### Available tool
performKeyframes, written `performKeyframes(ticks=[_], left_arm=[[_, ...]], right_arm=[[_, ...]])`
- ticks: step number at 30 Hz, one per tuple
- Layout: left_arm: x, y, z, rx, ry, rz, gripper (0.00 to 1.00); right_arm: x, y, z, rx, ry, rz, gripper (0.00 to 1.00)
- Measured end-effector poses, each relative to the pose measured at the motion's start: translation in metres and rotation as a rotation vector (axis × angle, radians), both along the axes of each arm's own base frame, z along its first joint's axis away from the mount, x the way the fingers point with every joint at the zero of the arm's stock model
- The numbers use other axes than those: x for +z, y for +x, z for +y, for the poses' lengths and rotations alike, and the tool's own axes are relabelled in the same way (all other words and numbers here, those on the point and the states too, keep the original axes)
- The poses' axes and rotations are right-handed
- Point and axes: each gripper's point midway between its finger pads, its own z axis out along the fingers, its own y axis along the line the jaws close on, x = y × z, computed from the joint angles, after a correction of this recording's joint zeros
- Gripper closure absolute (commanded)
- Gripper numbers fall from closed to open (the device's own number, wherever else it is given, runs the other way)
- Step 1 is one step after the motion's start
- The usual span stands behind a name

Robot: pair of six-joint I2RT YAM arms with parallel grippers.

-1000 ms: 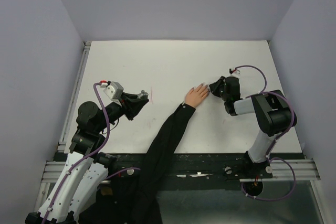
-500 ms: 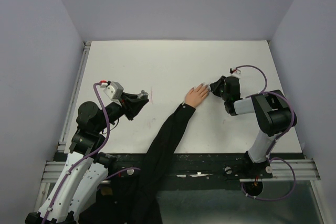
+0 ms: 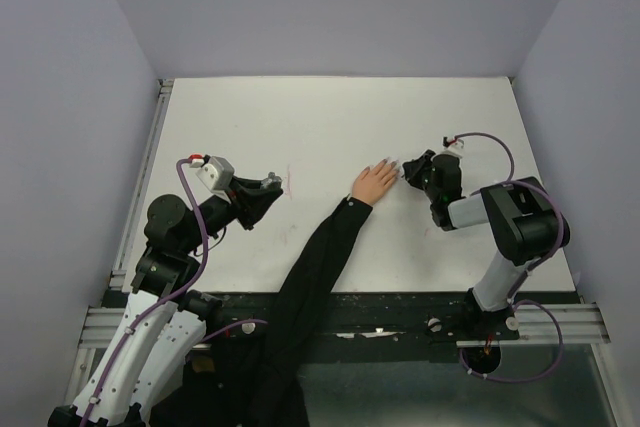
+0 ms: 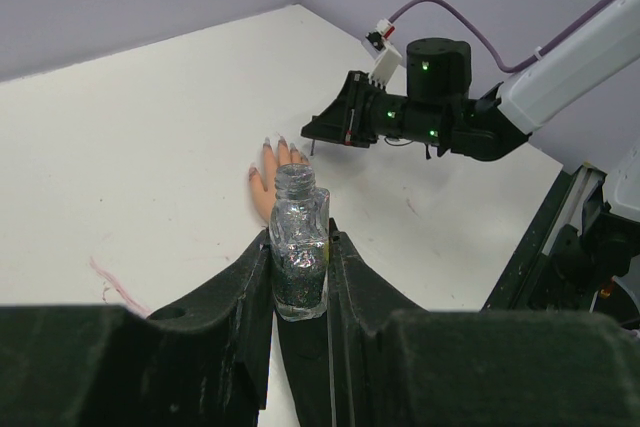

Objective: Paint the nails

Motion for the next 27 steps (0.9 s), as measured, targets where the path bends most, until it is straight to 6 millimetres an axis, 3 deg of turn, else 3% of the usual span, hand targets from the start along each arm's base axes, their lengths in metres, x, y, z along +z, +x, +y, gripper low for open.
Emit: performKeyframes(ticks=[7,17,27], left_arm=[[0.002,-0.001,0.0,0.0,-0.002,-0.007,1.0],[0.003,-0.002,0.001,0.0,-0.003,-0.011,1.0],[0.003,-0.002,0.001,0.0,-0.003,-0.011,1.0]], right_arm=[[0.01,-0.006,-0.002,-0.009,0.02,-0.055,0.99],[0.02,-0.007,0.011,0.075,0.03,-0.104,0.99],[0.023,0.004,0.015,0.083,0.034,-0.102,0.99]])
